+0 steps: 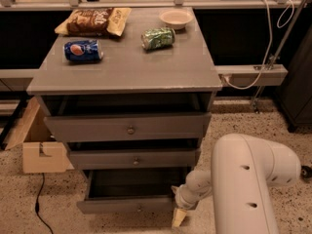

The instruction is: Open bottom drawer

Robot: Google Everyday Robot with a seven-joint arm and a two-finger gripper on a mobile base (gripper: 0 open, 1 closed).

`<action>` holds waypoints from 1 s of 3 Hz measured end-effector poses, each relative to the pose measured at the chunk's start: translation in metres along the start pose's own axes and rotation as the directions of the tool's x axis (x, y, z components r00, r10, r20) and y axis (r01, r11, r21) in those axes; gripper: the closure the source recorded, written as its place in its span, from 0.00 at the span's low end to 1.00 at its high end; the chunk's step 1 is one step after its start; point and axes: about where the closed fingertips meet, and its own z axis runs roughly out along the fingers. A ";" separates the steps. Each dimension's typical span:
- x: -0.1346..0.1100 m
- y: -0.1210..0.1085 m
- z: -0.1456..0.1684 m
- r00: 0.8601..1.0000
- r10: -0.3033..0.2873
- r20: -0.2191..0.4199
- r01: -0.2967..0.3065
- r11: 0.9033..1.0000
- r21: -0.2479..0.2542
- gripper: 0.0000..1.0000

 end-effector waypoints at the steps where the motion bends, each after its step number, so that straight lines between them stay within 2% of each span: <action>1: 0.001 -0.001 0.007 1.000 -0.002 0.006 0.002 1.000 -0.021 0.00; 2: 0.010 0.001 0.020 0.999 0.021 0.025 -0.020 0.998 -0.055 0.19; 3: 0.018 0.007 0.024 0.999 0.045 0.025 -0.043 0.997 -0.066 0.42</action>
Offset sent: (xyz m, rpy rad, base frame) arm -0.0028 -0.0066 -0.0407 0.0563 0.1013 -0.0100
